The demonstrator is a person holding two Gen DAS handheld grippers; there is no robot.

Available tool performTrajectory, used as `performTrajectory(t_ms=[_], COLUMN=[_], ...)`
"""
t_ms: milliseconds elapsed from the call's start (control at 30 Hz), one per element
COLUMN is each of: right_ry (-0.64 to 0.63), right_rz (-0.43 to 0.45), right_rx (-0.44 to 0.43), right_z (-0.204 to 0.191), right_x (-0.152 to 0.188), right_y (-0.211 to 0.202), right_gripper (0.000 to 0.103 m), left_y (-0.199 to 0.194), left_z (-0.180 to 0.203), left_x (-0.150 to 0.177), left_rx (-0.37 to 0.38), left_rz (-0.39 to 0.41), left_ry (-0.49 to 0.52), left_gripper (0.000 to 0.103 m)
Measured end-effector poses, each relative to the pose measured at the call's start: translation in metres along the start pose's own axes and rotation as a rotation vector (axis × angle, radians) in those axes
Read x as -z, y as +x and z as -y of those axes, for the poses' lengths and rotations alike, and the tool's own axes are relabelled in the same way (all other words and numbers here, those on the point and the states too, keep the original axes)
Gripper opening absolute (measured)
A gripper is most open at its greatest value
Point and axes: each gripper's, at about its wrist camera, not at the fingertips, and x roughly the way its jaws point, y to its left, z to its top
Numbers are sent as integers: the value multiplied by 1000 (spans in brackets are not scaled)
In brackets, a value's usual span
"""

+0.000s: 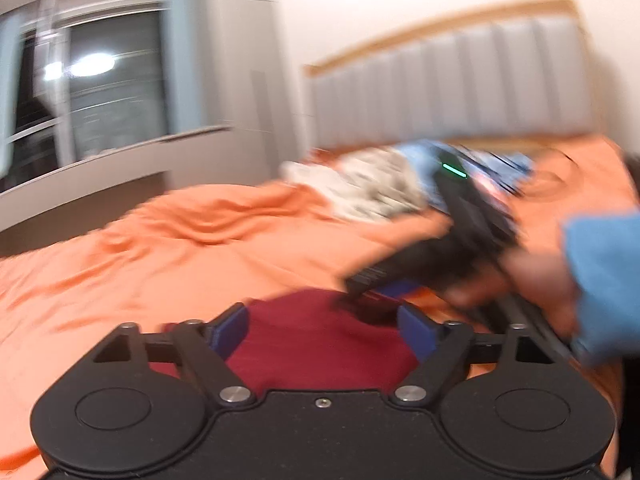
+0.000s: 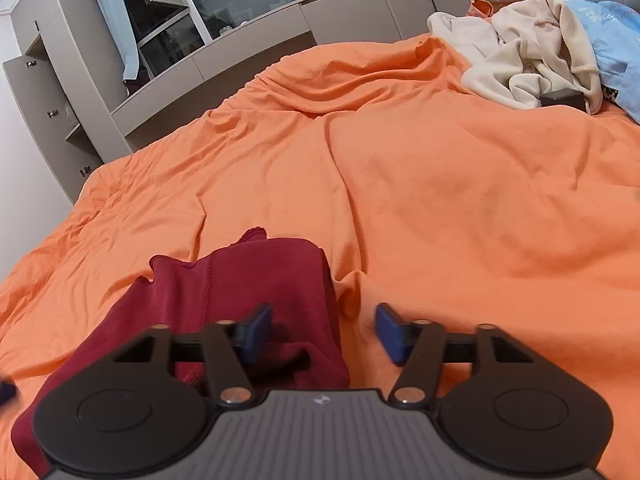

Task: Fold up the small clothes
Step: 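Open both tools and withdraw from the folded shirt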

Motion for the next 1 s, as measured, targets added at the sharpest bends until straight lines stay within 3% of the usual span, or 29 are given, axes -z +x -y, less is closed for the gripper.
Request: performTrajectory(t_ms=[67, 200, 300, 600, 800, 1000], right_ry=[-9, -25, -25, 10, 18, 111], right_rz=[1, -10, -28, -87, -95, 16], right_rx=[-2, 2, 2, 4, 0, -50], right_z=[-2, -4, -5, 1, 3, 15], right_x=[0, 3, 5, 15, 15, 4], right_y=[0, 1, 4, 12, 11, -8], right_gripper=[80, 92, 98, 103, 103, 103], left_y=[1, 15, 26, 41, 43, 43], left_z=[-19, -58, -79, -101, -113, -120], left_x=[-3, 4, 16, 50, 67, 75], left_rx=[-82, -209, -252, -227, -185, -147], left_rz=[1, -99, -187, -311, -342, -333], left_ry=[-66, -216, -295, -389, -508, -595], left_gripper=[97, 98, 98, 102, 103, 103])
